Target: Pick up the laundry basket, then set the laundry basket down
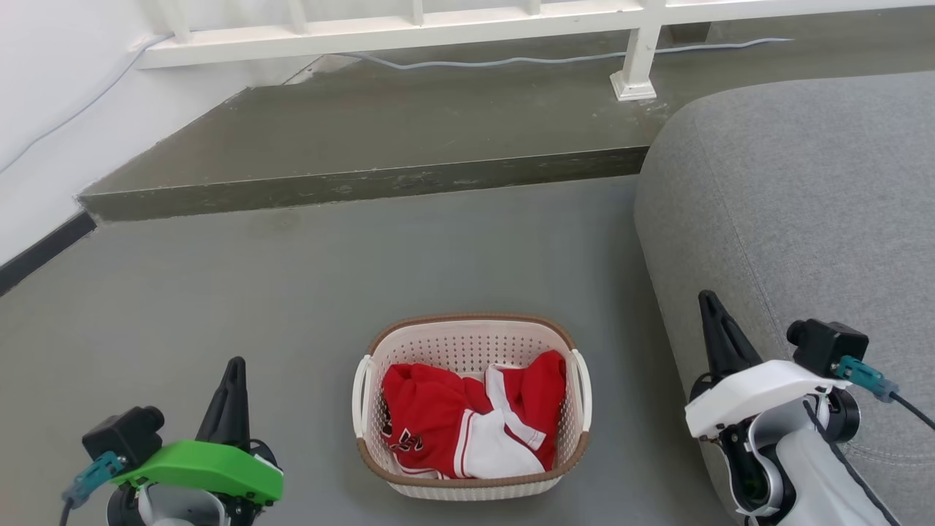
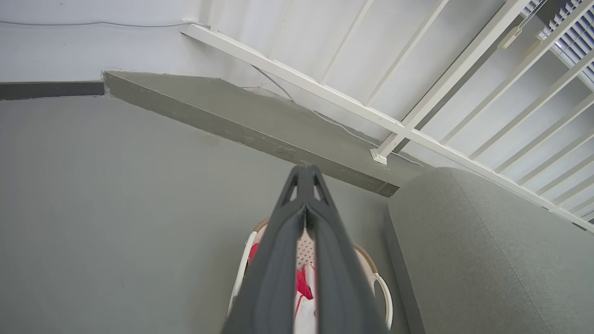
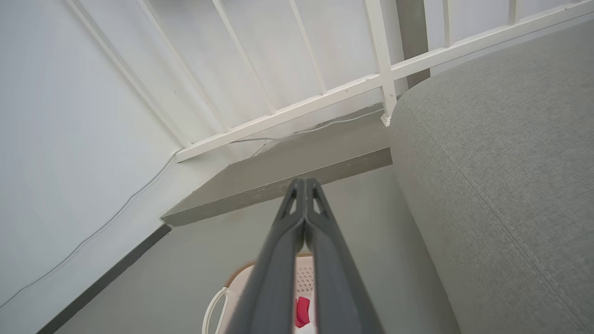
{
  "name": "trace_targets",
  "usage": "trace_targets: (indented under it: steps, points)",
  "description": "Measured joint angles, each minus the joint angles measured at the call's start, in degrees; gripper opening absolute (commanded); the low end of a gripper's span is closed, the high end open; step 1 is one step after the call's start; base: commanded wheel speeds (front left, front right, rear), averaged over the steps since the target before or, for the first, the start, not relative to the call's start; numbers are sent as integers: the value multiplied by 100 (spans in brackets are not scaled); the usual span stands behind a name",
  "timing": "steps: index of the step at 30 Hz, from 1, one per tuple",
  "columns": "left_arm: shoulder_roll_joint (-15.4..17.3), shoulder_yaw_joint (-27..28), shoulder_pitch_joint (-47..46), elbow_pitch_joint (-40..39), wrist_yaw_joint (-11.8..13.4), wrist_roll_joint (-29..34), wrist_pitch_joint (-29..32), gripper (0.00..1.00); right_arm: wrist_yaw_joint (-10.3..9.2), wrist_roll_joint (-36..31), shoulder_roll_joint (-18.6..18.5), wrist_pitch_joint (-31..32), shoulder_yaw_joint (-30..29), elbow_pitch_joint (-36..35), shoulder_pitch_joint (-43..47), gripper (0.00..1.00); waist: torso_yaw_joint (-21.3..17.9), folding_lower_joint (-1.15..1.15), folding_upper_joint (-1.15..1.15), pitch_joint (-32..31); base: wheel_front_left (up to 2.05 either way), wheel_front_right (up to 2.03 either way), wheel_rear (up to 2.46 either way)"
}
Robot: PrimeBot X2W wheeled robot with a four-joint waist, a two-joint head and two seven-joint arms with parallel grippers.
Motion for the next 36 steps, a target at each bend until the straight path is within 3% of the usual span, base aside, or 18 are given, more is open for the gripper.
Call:
trace_targets:
  steps: [36]
  points:
    - [-33,461,-7,0,-35,-1915,668,0,412,2217,159,649,-873,-24,45,0,81,0,0,-56,0,0,0]
